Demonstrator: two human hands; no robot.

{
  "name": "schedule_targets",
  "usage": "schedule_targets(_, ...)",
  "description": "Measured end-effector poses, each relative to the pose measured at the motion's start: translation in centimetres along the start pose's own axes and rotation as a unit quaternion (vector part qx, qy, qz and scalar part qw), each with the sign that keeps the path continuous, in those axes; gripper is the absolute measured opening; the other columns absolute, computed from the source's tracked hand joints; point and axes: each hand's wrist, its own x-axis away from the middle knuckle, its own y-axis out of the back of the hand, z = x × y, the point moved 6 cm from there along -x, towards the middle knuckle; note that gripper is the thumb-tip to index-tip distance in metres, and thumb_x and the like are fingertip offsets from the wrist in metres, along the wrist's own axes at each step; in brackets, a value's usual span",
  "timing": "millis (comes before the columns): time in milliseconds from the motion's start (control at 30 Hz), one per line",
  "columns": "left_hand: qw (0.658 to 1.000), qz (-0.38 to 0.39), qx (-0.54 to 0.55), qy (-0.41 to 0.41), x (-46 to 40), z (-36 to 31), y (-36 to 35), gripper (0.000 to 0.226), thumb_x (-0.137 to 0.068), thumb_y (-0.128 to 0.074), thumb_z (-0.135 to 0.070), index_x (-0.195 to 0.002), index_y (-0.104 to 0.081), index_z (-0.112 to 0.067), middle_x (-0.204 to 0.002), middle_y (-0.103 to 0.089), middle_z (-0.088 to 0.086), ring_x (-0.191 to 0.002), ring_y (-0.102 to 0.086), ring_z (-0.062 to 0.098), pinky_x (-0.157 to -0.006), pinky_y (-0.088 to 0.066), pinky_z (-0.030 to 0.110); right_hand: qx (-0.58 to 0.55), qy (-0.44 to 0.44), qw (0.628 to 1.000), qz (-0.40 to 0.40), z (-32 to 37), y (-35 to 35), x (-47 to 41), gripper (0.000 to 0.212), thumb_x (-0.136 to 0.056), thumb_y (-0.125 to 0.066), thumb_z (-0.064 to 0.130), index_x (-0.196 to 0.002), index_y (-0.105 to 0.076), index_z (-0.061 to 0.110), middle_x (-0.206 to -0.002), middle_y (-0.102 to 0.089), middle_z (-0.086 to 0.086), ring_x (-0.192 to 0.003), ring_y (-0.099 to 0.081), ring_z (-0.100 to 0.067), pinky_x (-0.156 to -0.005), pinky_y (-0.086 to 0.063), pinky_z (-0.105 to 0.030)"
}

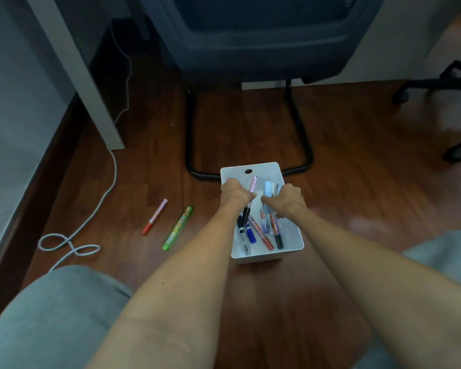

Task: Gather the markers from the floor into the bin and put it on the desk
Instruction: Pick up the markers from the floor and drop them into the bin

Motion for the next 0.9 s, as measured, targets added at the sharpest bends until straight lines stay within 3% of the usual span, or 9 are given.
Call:
schedule_targets(200,1.000,-0.019,0.004,-0.006,0.1,1.9,-0.6,0.041,-0.079,-0.077,-0.029,-0.106,-0.070,0.002,-0.113,-0.070,0.018,-0.100,-0.070,0.033,-0.088,-0.058,0.036,0.061,0.029,0.998,0.000,-0.2,-1.1,1.4,0.047,-0.083,-0.075,0.042,-0.113,-0.064,0.009,-0.112,-0.070,-0.012,-0.097,-0.072,-0.032,-0.069,-0.054,-0.032)
schedule_targets(400,0.997,-0.052,0.059,-0.008,-0.9,0.9,4.5,0.036,-0.081,-0.075,-0.025,-0.104,-0.072,0.002,-0.110,-0.073,0.019,-0.101,-0.072,0.030,-0.094,-0.057,0.038,0.043,0.054,0.997,-0.027,3.5,1.1,1.3,0.048,-0.084,-0.072,0.040,-0.117,-0.066,0.006,-0.116,-0.069,-0.014,-0.102,-0.071,-0.034,-0.087,-0.060,-0.041)
schedule_targets(533,0.991,-0.112,0.080,-0.007,-1.5,1.5,10.0,0.034,-0.081,-0.076,-0.029,-0.098,-0.074,0.000,-0.105,-0.075,0.017,-0.097,-0.072,0.030,-0.092,-0.058,0.037,0.007,0.108,0.993,-0.046,9.0,1.0,1.6,0.035,-0.087,-0.071,0.038,-0.096,-0.066,0.005,-0.082,-0.068,-0.009,-0.072,-0.069,-0.026,-0.064,-0.055,-0.031)
schedule_targets(633,0.985,-0.153,0.084,0.008,-2.0,3.8,14.6,0.034,-0.082,-0.075,-0.031,-0.098,-0.076,-0.002,-0.106,-0.075,0.015,-0.102,-0.071,0.027,-0.096,-0.054,0.029,-0.015,0.145,0.989,-0.032,13.1,-1.1,2.4,0.033,-0.089,-0.067,0.038,-0.080,-0.062,0.006,-0.089,-0.070,-0.015,-0.083,-0.070,-0.035,-0.070,-0.055,-0.034)
schedule_targets(733,0.978,-0.176,0.106,0.039,-2.8,8.2,18.3,0.035,-0.083,-0.073,-0.029,-0.101,-0.075,0.001,-0.109,-0.074,0.020,-0.107,-0.070,0.029,-0.099,-0.054,0.032,-0.058,0.163,0.985,-0.021,15.8,-4.3,3.4,0.037,-0.089,-0.062,0.035,-0.073,-0.064,0.002,-0.077,-0.063,-0.013,-0.074,-0.066,-0.034,-0.064,-0.043,-0.030)
schedule_targets(800,0.973,-0.185,0.127,0.060,-3.4,12.4,19.9,0.035,-0.085,-0.071,-0.022,-0.108,-0.071,0.004,-0.114,-0.071,0.024,-0.110,-0.068,0.033,-0.088,-0.057,0.026,-0.068,0.173,0.983,-0.001,17.1,-7.6,3.7,0.039,-0.090,-0.060,0.034,-0.077,-0.069,-0.001,-0.079,-0.067,-0.018,-0.078,-0.068,-0.038,-0.064,-0.044,-0.031)
schedule_targets(867,0.972,-0.176,0.139,0.071,-3.6,15.4,20.3,0.032,-0.088,-0.066,-0.015,-0.113,-0.069,0.005,-0.117,-0.070,0.022,-0.110,-0.068,0.033,-0.064,-0.054,0.014,-0.059,0.169,0.984,0.017,17.2,-10.4,3.9,0.039,-0.087,-0.061,0.037,-0.086,-0.072,-0.001,-0.090,-0.071,-0.021,-0.087,-0.069,-0.040,-0.068,-0.047,-0.033)
schedule_targets(900,0.971,-0.182,0.139,0.074,-3.9,16.6,20.5,0.032,-0.088,-0.066,-0.013,-0.113,-0.068,0.006,-0.117,-0.070,0.023,-0.110,-0.068,0.034,-0.065,-0.054,0.016,-0.055,0.163,0.985,0.031,17.0,-12.3,3.8,0.040,-0.085,-0.063,0.037,-0.092,-0.072,-0.001,-0.097,-0.072,-0.021,-0.092,-0.070,-0.041,-0.071,-0.050,-0.035)
